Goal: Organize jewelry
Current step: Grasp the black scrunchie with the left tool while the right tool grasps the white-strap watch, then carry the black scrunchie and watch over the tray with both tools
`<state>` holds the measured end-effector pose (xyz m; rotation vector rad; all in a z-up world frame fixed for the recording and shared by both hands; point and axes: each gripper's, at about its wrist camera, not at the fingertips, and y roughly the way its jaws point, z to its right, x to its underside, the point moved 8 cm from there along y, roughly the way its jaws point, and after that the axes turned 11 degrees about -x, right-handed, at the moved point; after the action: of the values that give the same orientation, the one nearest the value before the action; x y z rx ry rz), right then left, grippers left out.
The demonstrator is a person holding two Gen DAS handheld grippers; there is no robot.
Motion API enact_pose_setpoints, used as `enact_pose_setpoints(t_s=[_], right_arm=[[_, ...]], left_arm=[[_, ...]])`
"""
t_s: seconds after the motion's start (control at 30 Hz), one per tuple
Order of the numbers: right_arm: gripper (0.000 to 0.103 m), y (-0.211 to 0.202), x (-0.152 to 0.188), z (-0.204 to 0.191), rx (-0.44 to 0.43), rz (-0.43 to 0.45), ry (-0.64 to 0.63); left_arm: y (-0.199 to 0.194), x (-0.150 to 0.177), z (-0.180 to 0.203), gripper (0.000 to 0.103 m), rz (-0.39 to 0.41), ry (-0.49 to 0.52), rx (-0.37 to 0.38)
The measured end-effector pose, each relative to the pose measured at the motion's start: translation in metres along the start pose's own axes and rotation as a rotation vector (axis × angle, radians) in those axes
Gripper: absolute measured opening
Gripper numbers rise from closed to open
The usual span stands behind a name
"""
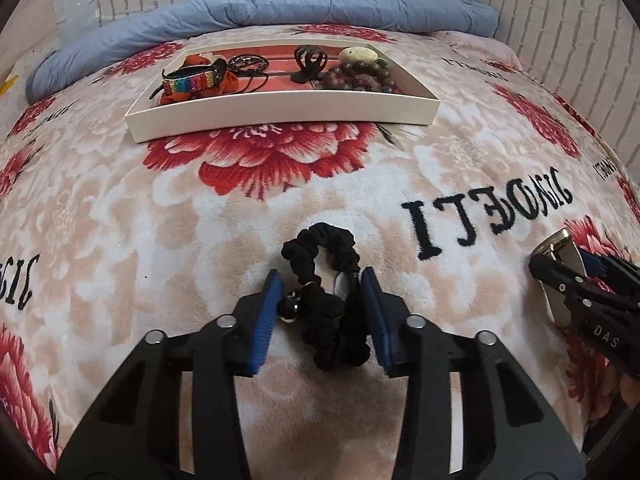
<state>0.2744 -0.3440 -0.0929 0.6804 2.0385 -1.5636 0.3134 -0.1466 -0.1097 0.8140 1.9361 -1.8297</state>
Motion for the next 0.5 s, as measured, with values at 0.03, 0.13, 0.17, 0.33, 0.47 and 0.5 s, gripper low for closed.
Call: enact_pose_setpoints(t_s=[0.03, 0.13, 0.17, 0.33, 0.47, 0.5], right_arm=[[0.049, -0.0006, -0.0001, 0.0002, -0.001, 0.001, 0.001], [0.049, -0.0019, -0.0004, 0.0008, -0.006, 0.005, 0.006], [0.049, -0.0026, -0.0003, 0.0009, -0.006, 0.008, 0.008], [0.049, -0.0029, -0.0007, -0.0001, -0.006, 0.012, 0.007], [0.049, -0.0039, -0.0013, -0.0005, -0.004, 0.013, 0.006], [0.049, -0.0046, -0.0017, -0.0008, -0.004, 0.013, 0.005]], left_arm=[[-0.0004, 0.0, 0.0007, 0.034, 0.001, 0.002, 0.003], [-0.0007, -0.0002, 0.0008, 0.027, 0.002, -0.002, 0.014], [-0.0009, -0.0001, 0.0006, 0.026, 0.001, -0.004, 0.018], [-0.0028, -0.0002, -0.0016, 0.02, 0.007, -0.016, 0.029], [-0.0054, -0.0016, -0.0076, 0.019, 0.007, -0.036, 0.036], [-0.0057, -0.0022, -0.0082, 0.019, 0.008, -0.037, 0.036]])
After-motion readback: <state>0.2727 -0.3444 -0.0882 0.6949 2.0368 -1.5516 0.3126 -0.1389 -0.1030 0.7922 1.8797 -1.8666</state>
